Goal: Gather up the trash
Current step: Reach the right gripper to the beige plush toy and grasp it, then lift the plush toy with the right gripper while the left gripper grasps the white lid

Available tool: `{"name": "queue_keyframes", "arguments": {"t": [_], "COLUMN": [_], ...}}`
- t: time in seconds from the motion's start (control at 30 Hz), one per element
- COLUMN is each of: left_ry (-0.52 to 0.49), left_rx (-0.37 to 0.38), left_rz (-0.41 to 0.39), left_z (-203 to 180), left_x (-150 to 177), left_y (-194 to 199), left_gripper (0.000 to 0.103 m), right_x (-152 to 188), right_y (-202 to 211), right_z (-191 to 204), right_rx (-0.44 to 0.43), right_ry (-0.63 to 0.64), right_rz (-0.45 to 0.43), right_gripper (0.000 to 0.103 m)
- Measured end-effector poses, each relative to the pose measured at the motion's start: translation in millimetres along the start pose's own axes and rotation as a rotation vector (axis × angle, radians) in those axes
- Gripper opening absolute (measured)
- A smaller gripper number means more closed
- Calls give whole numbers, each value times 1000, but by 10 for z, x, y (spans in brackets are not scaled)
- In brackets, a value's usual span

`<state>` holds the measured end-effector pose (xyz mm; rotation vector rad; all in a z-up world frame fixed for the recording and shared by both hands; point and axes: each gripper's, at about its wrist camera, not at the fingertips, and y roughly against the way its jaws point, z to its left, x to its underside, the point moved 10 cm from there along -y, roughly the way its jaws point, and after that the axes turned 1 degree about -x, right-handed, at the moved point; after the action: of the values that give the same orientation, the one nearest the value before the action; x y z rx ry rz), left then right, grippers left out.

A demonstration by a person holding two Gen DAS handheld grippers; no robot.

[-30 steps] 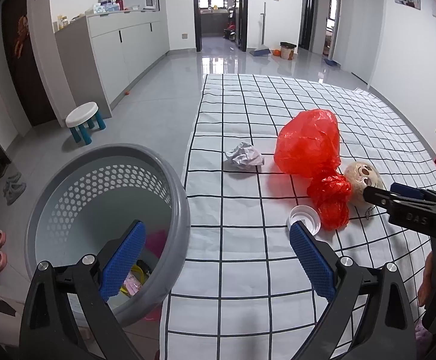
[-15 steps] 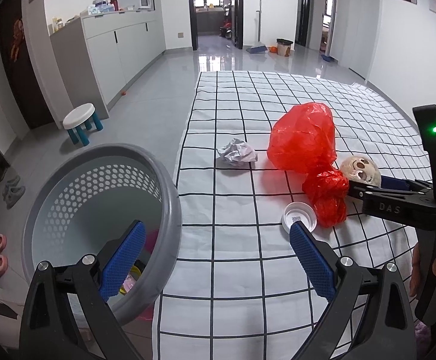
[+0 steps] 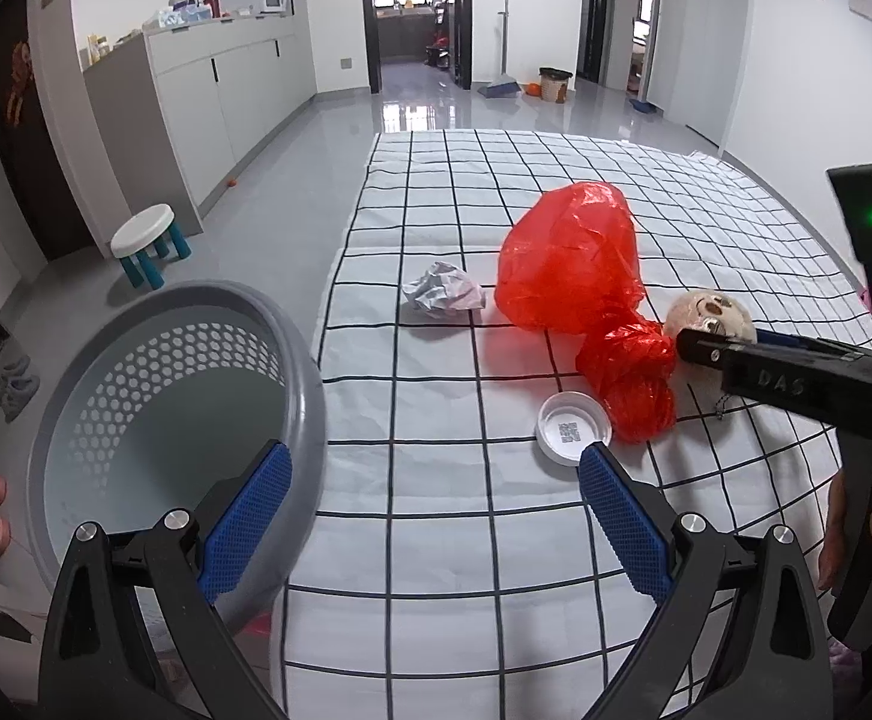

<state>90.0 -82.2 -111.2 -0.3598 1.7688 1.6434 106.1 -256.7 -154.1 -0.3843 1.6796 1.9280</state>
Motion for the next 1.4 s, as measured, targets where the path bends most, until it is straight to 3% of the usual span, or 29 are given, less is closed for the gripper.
{"name": "queue_keyframes", "arguments": {"t": [0.57,1.13,1.4], "left_ry": [-54,-100,-62], "left_rx": [14,38,44], "left_rz": [50,119,126], "left_z": [-258,-534,-535], "left_x": [125,240,166], "left_y": [-265,-545,-673], "left_gripper": [95,95,93], "right_x": [-72,-81,-87], "right_y": [480,569,609], "right_z": [-105,-118,-89], "right_rx": [-80,-121,-133], "right_ry": [-92,-110,-105], "right_rz": [-81,-93,-101], "right_gripper": [62,62,62]}}
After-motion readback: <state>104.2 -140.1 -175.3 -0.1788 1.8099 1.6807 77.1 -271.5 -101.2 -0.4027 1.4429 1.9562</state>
